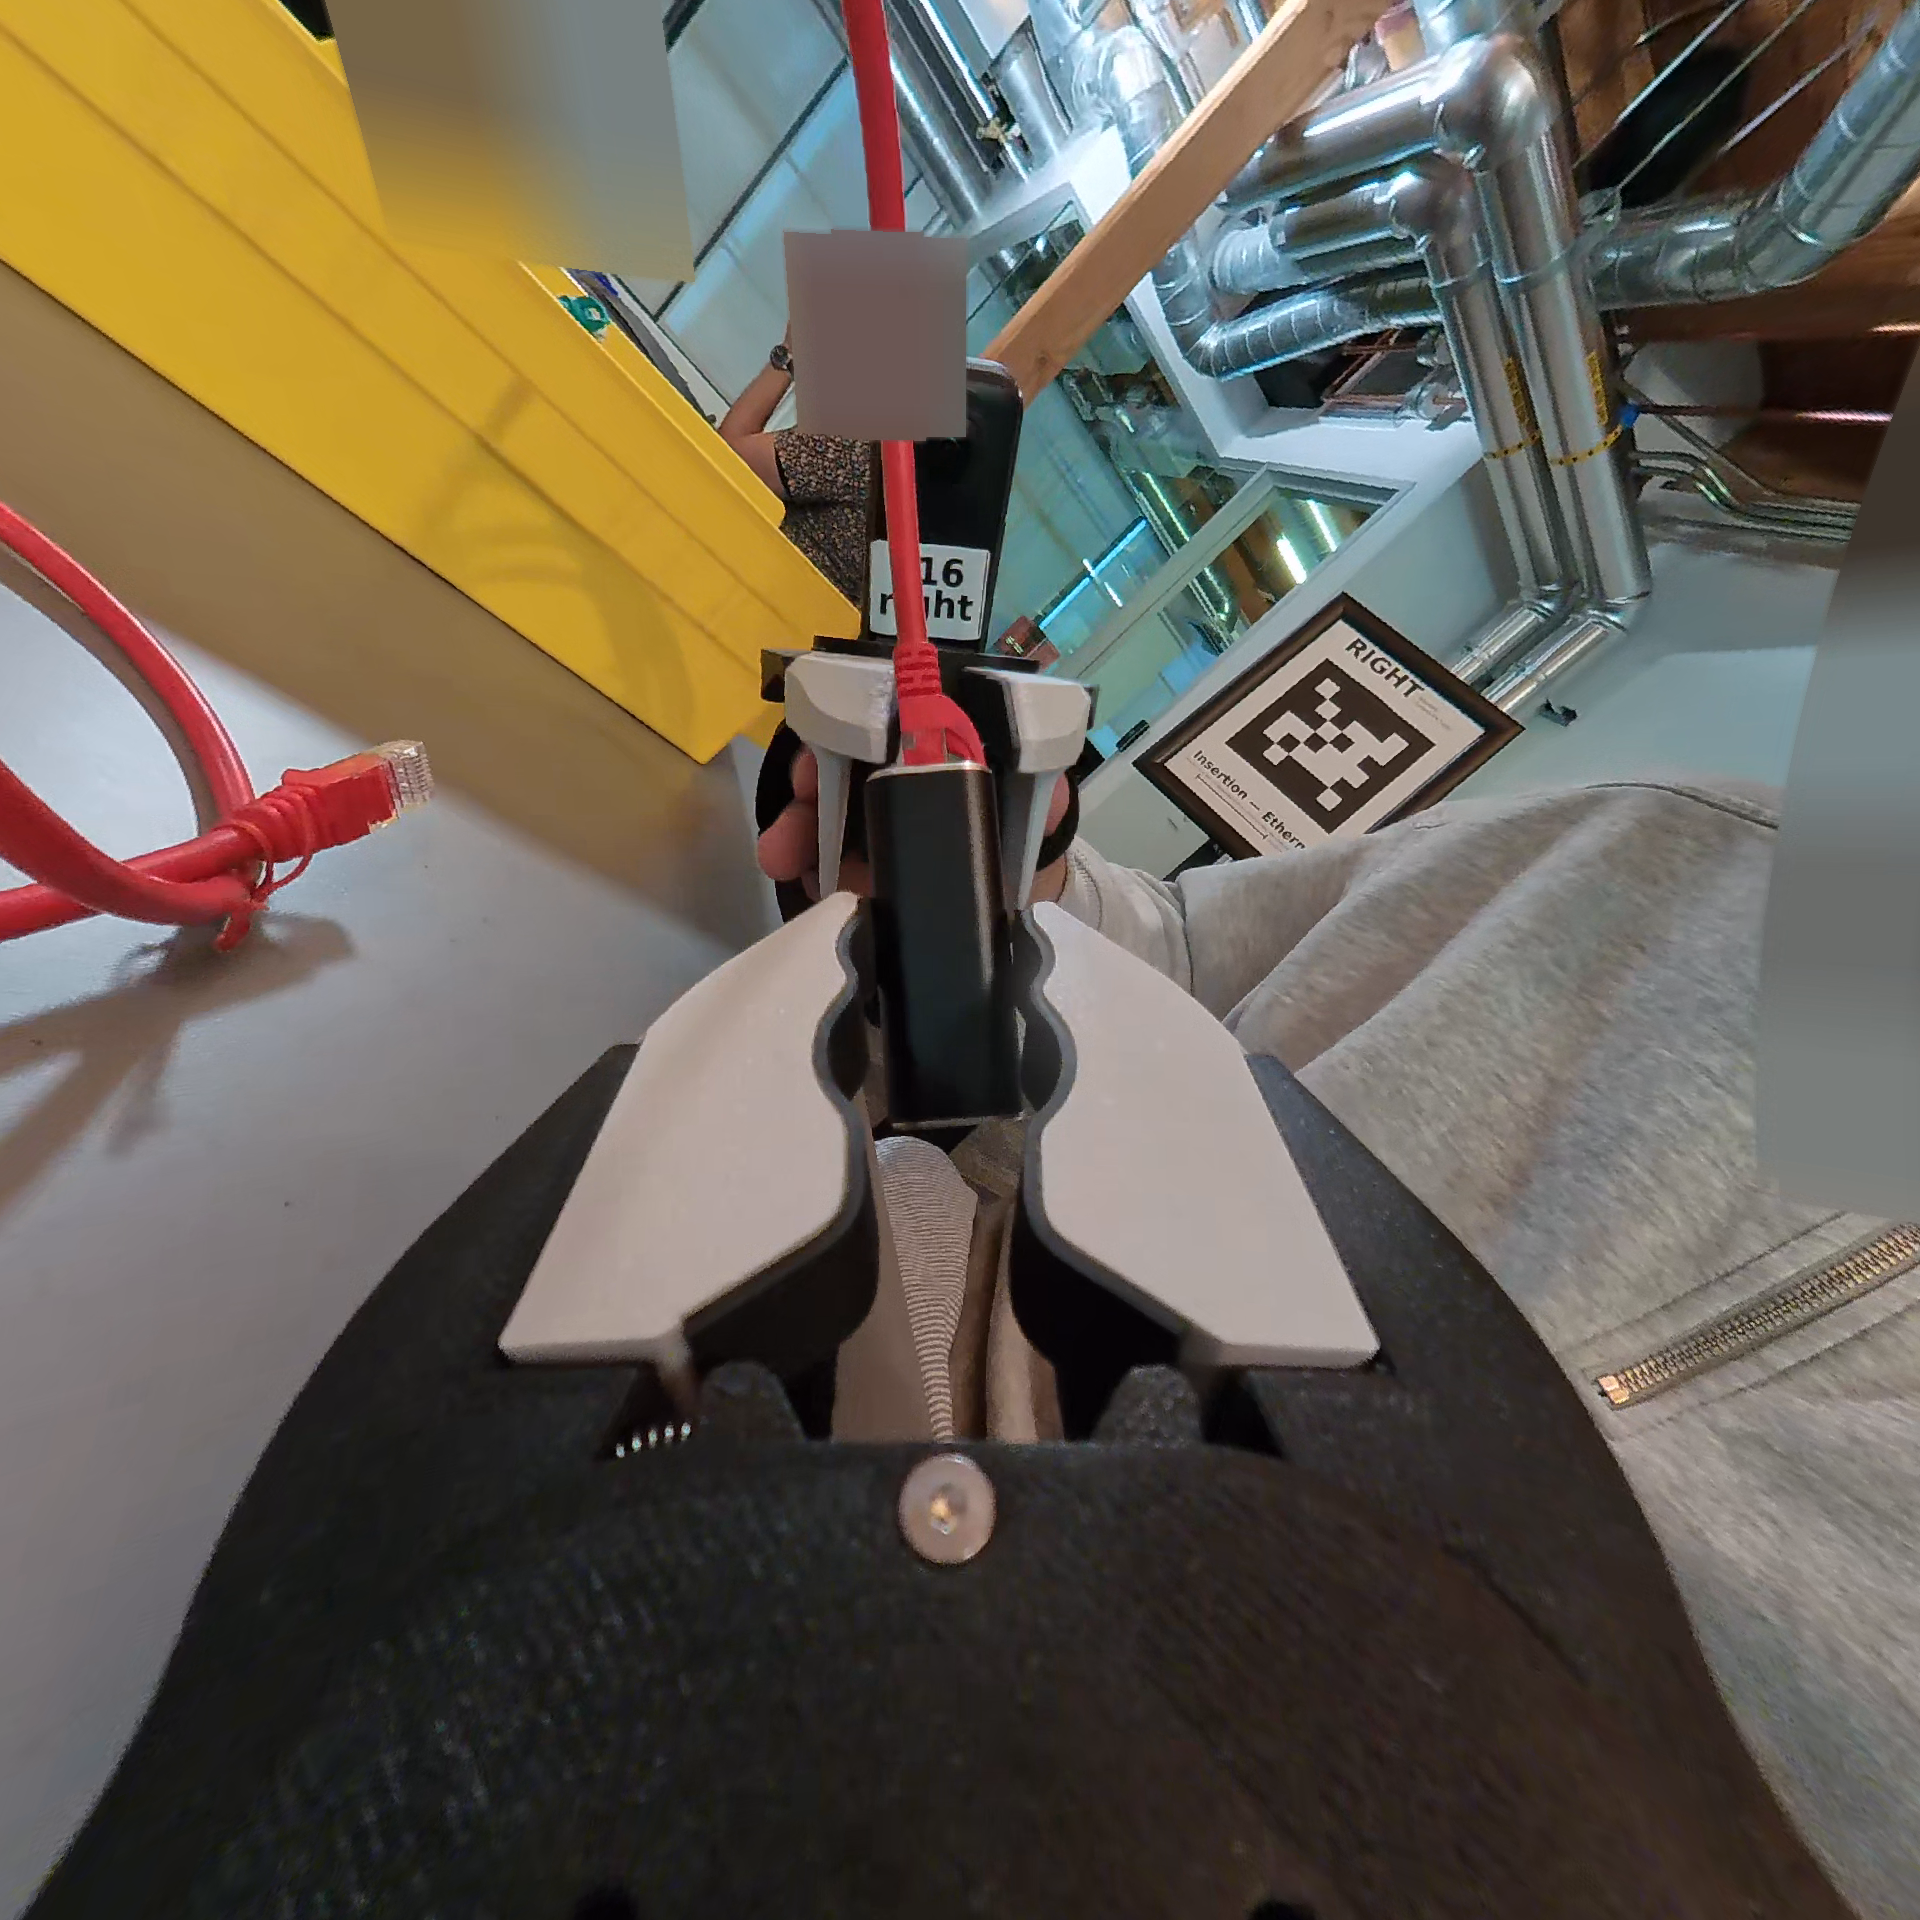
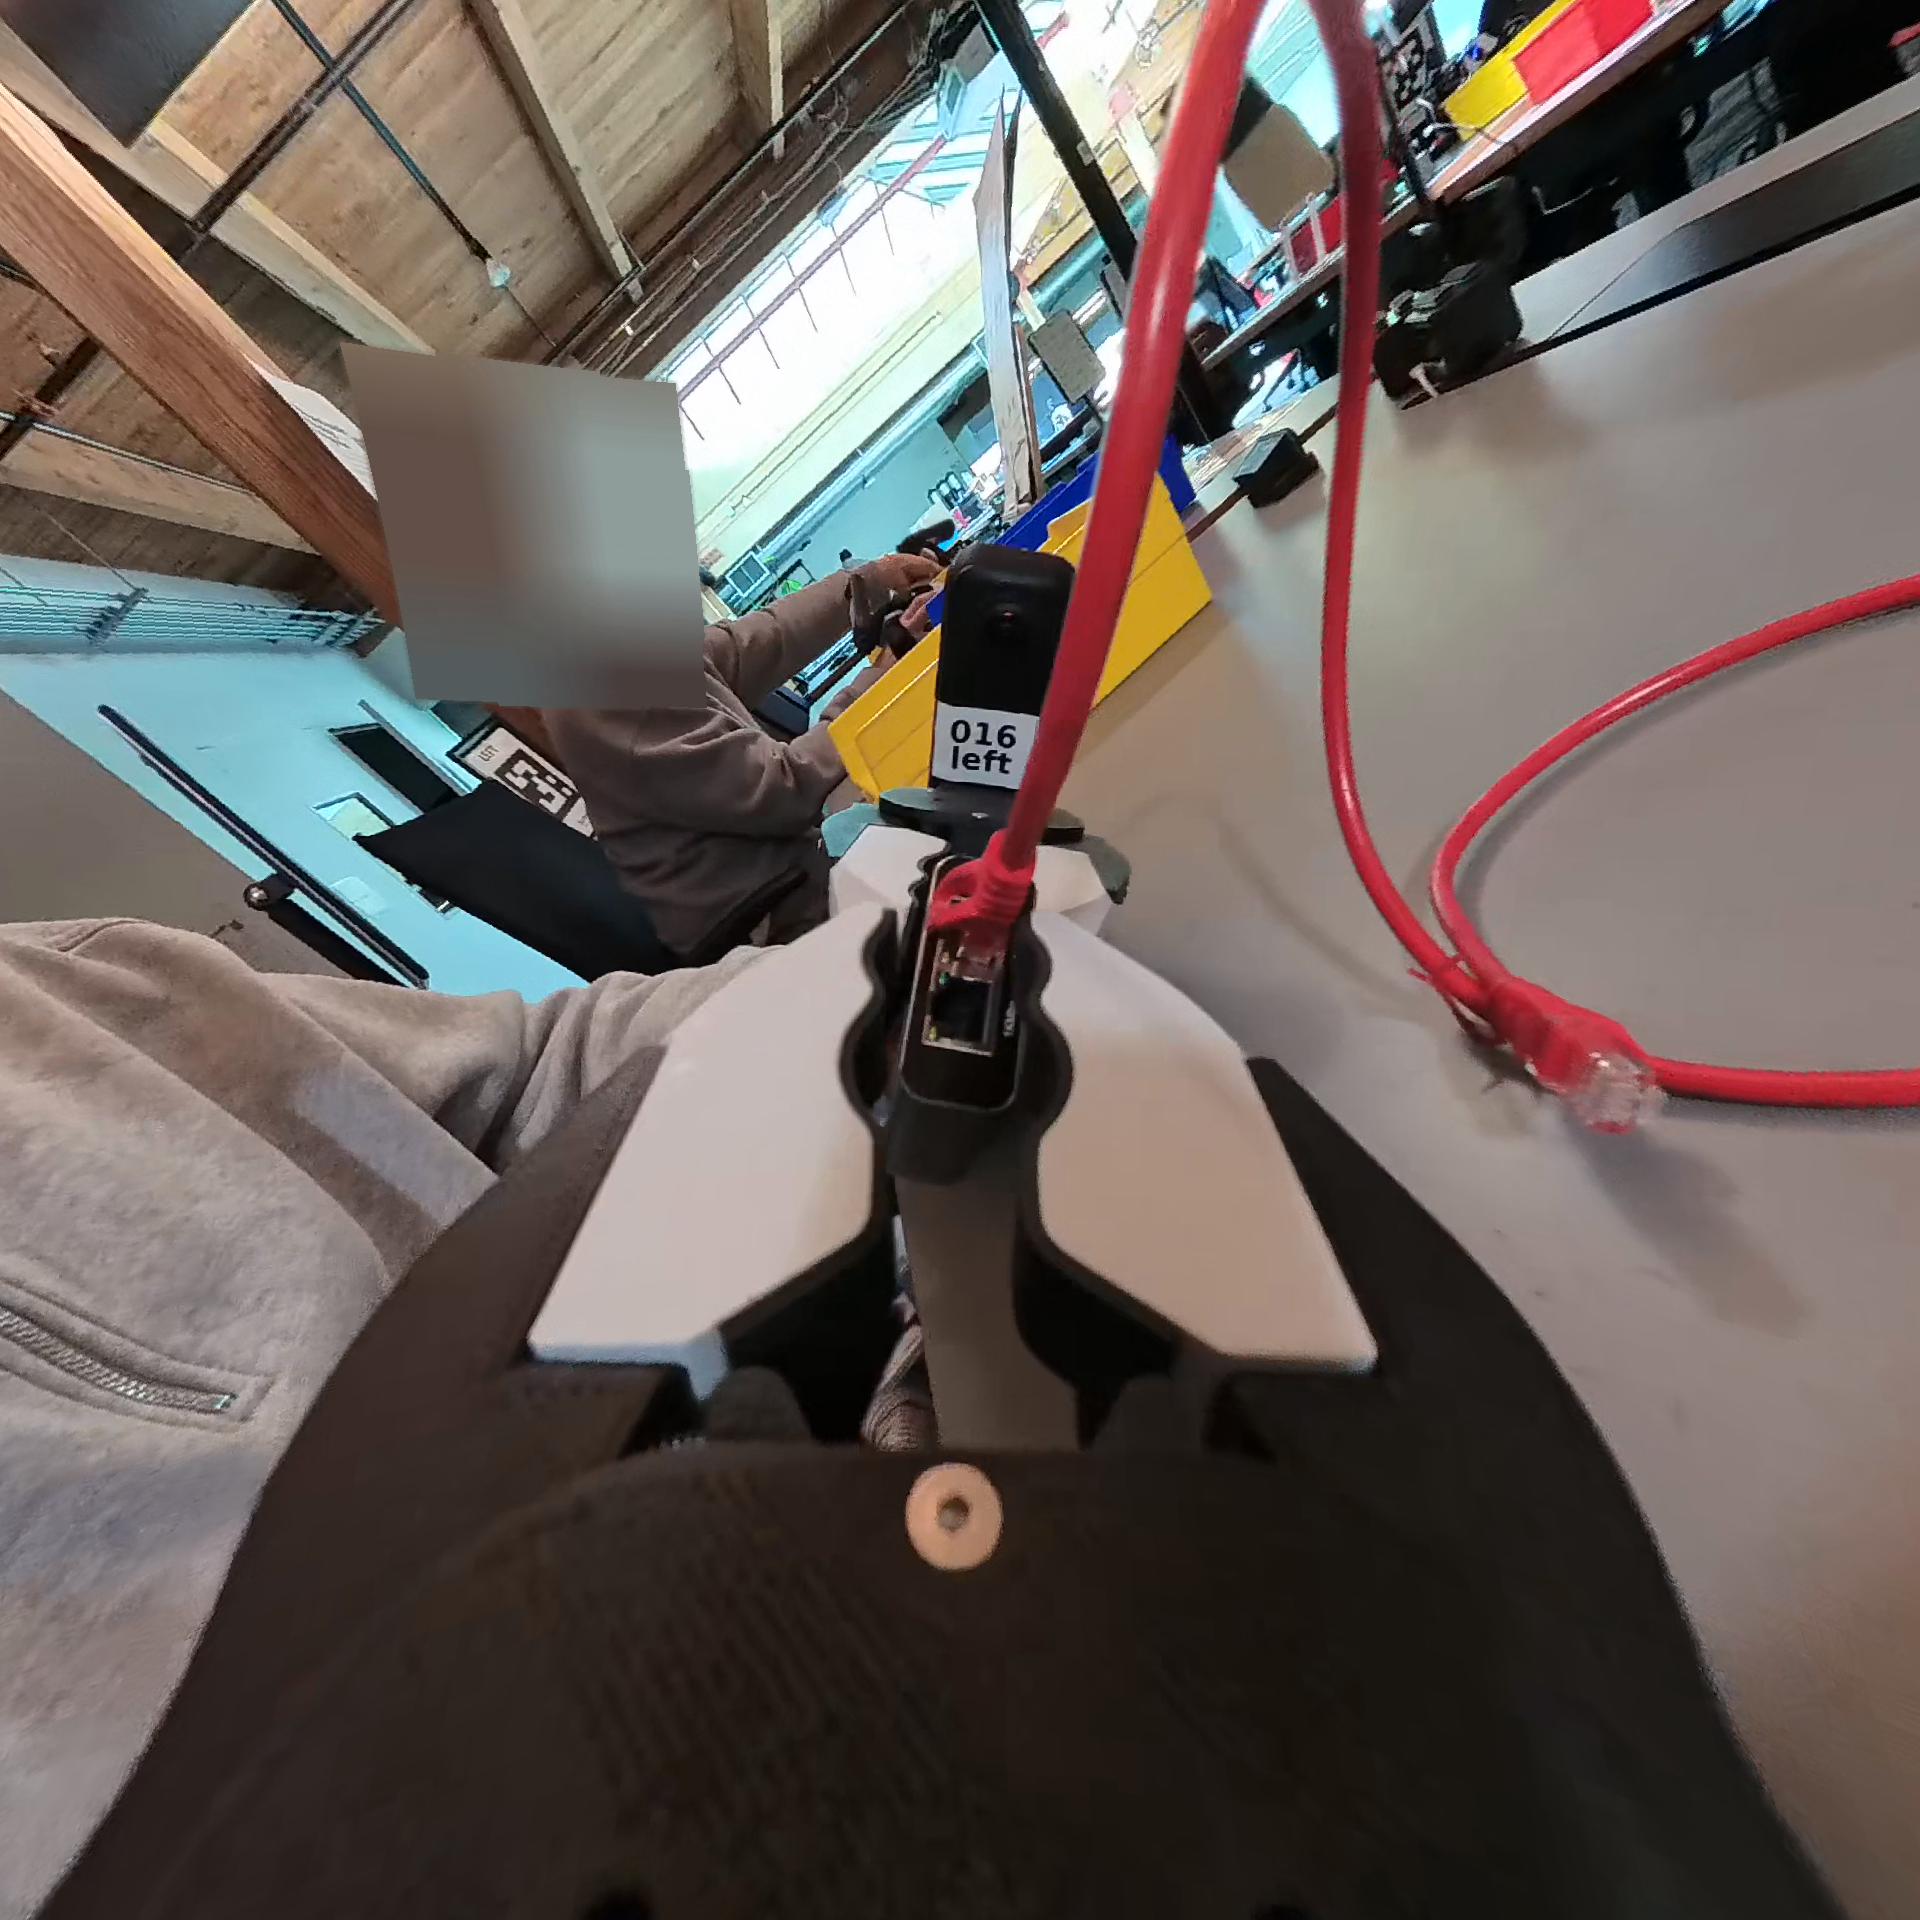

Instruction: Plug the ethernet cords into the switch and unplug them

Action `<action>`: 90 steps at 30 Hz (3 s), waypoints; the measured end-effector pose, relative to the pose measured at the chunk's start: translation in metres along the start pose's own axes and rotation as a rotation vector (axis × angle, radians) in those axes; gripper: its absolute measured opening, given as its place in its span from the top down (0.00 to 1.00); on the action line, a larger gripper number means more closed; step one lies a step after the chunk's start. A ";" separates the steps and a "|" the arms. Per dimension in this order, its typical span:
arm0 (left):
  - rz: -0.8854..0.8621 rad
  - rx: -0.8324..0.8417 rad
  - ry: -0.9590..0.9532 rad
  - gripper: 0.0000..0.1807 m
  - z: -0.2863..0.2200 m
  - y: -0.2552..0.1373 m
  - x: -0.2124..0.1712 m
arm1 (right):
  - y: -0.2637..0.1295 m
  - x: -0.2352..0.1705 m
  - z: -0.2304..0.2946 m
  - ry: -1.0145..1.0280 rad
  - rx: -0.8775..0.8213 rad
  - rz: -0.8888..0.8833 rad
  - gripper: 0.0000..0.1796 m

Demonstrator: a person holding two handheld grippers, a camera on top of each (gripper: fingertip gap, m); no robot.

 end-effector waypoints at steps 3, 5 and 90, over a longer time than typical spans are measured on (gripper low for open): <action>-0.001 -0.002 -0.004 0.87 0.000 0.000 0.000 | -0.001 0.000 -0.002 0.022 0.000 -0.010 0.89; 0.001 0.002 -0.002 0.87 0.000 0.000 -0.001 | 0.000 0.001 -0.003 0.028 -0.011 0.003 0.92; 0.276 0.118 0.033 0.87 -0.006 0.021 -0.015 | 0.009 -0.002 0.018 -0.257 -0.067 0.050 0.76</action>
Point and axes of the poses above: each gripper's, where its closed fingertips meet, y out along the fingers, x out of its top, z = x × y across the jaws, the point moved 10 cm from there along -y, back along the fingers, and after that the axes turned 1 degree about -x, right-handed, at the moved point
